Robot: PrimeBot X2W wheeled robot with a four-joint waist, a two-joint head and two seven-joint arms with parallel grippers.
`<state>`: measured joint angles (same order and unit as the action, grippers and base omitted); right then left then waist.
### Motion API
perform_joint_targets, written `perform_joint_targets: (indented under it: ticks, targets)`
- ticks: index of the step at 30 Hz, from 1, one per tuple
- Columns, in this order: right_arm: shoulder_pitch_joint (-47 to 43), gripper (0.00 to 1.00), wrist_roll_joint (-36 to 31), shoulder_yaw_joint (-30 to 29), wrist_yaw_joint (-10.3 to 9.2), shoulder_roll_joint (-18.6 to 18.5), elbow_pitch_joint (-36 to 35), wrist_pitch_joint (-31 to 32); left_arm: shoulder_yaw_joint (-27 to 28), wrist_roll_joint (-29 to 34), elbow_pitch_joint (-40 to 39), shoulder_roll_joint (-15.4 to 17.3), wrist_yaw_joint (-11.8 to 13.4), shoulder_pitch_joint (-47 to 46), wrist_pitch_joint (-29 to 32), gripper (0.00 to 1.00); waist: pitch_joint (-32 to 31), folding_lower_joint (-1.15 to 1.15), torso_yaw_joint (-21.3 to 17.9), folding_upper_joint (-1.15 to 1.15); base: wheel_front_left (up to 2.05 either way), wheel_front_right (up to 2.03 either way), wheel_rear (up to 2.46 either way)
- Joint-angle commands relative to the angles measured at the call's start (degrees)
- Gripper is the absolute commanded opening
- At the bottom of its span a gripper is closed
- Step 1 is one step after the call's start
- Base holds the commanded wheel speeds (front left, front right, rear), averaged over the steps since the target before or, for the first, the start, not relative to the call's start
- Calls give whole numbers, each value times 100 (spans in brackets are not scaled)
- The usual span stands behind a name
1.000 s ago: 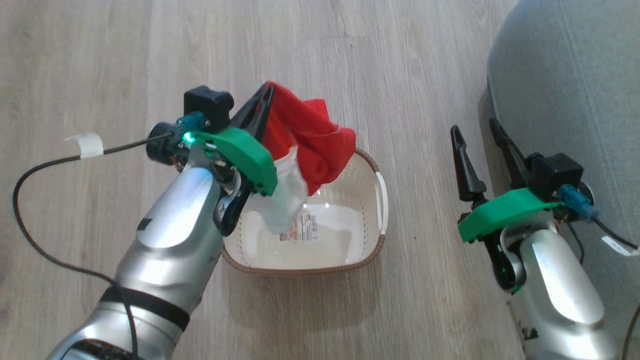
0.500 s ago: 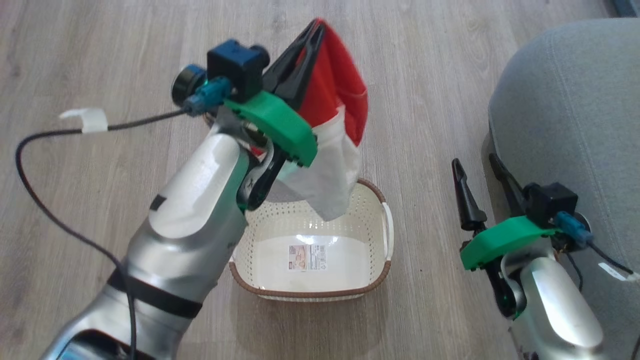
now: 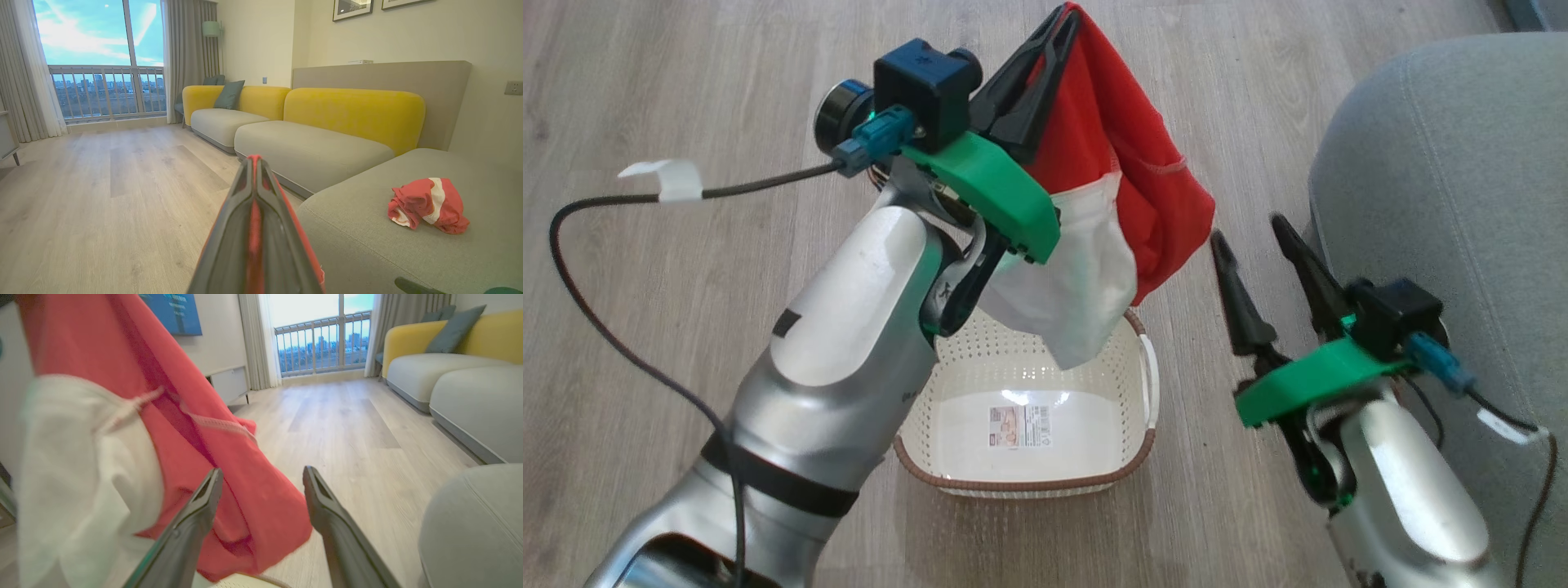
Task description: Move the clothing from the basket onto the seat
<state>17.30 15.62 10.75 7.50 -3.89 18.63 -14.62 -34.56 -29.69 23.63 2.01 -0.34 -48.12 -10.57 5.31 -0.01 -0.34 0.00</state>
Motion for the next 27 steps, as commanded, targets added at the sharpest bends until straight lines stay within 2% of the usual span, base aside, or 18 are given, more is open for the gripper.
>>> perform_joint_targets:
  ticks: [1,6,12,27]
  targets:
    - [364,100,61,258,-1,-45,-372,-38,162,-19,-210,102,16,-281,29,0,9,1,2,0,0,0,0]
    - [746,100,149,901,-1,-97,-892,-38,96,-54,-187,100,15,-277,15,0,39,1,10,0,0,0,0]
    - [1360,100,80,1273,-1,-84,-883,-38,-21,-131,-107,95,-2,-286,-18,0,49,1,47,0,0,0,0]
    - [2201,100,126,2117,-1,-100,377,-38,-365,-342,-39,89,32,-337,-112,0,-20,1,207,0,0,0,0]
